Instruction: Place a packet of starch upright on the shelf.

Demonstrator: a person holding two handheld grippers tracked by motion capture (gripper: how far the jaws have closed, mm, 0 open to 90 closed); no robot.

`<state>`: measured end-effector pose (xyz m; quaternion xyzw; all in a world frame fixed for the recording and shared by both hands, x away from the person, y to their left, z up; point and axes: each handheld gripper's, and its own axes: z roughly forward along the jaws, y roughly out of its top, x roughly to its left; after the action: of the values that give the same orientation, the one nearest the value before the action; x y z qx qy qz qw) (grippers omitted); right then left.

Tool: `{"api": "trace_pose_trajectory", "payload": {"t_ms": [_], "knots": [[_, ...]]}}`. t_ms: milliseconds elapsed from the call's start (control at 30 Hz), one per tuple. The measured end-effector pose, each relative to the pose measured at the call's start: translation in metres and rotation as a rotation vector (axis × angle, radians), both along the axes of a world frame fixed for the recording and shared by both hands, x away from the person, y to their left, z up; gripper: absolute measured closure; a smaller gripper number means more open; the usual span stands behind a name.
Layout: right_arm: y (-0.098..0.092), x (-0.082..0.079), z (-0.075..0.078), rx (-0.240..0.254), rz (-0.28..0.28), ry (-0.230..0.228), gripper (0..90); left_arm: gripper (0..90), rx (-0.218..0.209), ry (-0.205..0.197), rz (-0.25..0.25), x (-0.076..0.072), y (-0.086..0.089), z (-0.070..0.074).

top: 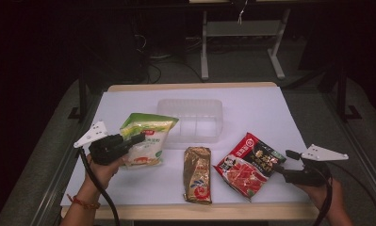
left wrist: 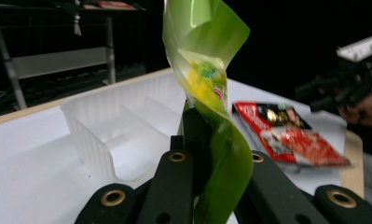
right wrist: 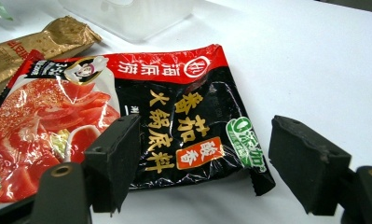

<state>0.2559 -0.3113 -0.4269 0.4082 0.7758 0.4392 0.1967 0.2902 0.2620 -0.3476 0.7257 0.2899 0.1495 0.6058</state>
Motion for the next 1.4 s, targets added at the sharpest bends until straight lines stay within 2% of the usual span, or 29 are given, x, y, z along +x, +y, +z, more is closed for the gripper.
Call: {"api": "trace_pose_trajectory", "payload": {"t_ms": [133, 200, 233, 267, 300, 333, 533, 600, 633, 700, 767, 800, 867, 900, 967, 1000, 1033, 1100, 1133, 1200, 1267, 1300, 1367, 1400], "knots": [[-0.001, 0.000, -0.001, 0.002, -0.006, -0.001, 24.5, 87.4, -0.004, -0.011, 0.014, -0.001, -0.006, 0.001], [-0.001, 0.001, -0.001, 0.003, -0.007, -0.001, 24.5, 87.5, -0.006, -0.020, 0.036, -0.001, -0.011, 0.002], [-0.001, 0.001, -0.001, 0.004, -0.008, -0.004, 24.5, 87.5, -0.002, -0.031, 0.067, 0.000, -0.017, 0.005], [0.000, 0.001, -0.001, 0.007, -0.009, -0.003, 24.5, 87.6, -0.002, -0.031, 0.067, 0.000, -0.017, 0.005], [0.000, 0.001, -0.001, 0.007, -0.009, -0.003, 24.5, 87.6, -0.017, -0.036, 0.075, 0.001, -0.019, 0.007], [0.000, 0.001, 0.000, 0.008, -0.007, -0.001, 24.5, 87.6, -0.051, -0.034, 0.090, 0.004, -0.021, 0.012], [-0.001, 0.000, -0.001, 0.014, -0.013, -0.002, 24.5, 87.7, -0.068, -0.037, 0.130, 0.012, -0.028, 0.018], [-0.001, 0.000, -0.001, 0.019, -0.017, -0.008, 24.5, 87.7, -0.070, -0.050, 0.150, 0.016, -0.032, 0.020], [-0.002, -0.001, 0.000, 0.024, -0.020, -0.011, 24.5, 87.7, -0.080, -0.047, 0.163, 0.023, -0.036, 0.025], [-0.002, -0.001, 0.000, 0.024, -0.019, -0.013, 24.5, 87.7, -0.080, -0.060, 0.179, 0.026, -0.038, 0.027], [-0.002, -0.001, 0.000, 0.019, -0.019, -0.015, 24.5, 87.8, -0.104, -0.047, 0.202, 0.033, -0.042, 0.030], [-0.002, -0.001, 0.000, 0.019, -0.019, -0.016, 24.5, 87.8, -0.106, -0.057, 0.231, 0.040, -0.047, 0.033], [-0.002, -0.001, 0.000, 0.019, -0.018, -0.016, 24.5, 87.8, -0.110, -0.059, 0.250, 0.044, -0.050, 0.034], [-0.002, -0.001, 0.000, 0.019, -0.020, -0.014, 24.5, 87.8, -0.132, -0.047, 0.256, 0.049, -0.052, 0.034], [-0.002, 0.000, -0.001, 0.016, -0.016, -0.010, 24.5, 87.9, -0.122, -0.043, 0.296, 0.061, -0.061, 0.035], [-0.002, 0.000, -0.001, 0.012, -0.018, -0.010, 24.5, 87.9, -0.122, -0.043, 0.296, 0.061, -0.061, 0.035], [-0.002, -0.001, -0.001, 0.012, -0.017, -0.010, 24.5, 88.0, -0.144, -0.029, 0.295, 0.066, -0.063, 0.034], [-0.002, -0.001, -0.001, 0.014, -0.017, -0.011, 24.5, 88.0, -0.115, -0.034, 0.326, 0.075, -0.070, 0.035], [-0.002, 0.000, -0.001, 0.014, -0.017, -0.010, 24.5, 88.0, -0.124, -0.026, 0.335, 0.081, -0.074, 0.035], [-0.001, 0.000, -0.002, 0.016, -0.014, -0.007, 24.5, 88.2, -0.077, -0.042, 0.357, 0.092, -0.083, 0.036], [-0.001, 0.000, -0.002, 0.008, -0.010, -0.004, 24.5, 88.2, -0.080, -0.037, 0.363, 0.096, -0.085, 0.036], [0.000, 0.000, -0.002, 0.004, -0.010, -0.004, 24.5, 88.3, -0.072, -0.049, 0.370, 0.104, -0.089, 0.036], [0.001, 0.000, -0.002, 0.001, -0.009, -0.004, 24.5, 88.3, -0.067, -0.055, 0.382, 0.107, -0.091, 0.035], [0.002, -0.001, -0.001, -0.004, -0.006, -0.009, 24.5, 88.3, -0.081, -0.043, 0.386, 0.112, -0.092, 0.034]]}}
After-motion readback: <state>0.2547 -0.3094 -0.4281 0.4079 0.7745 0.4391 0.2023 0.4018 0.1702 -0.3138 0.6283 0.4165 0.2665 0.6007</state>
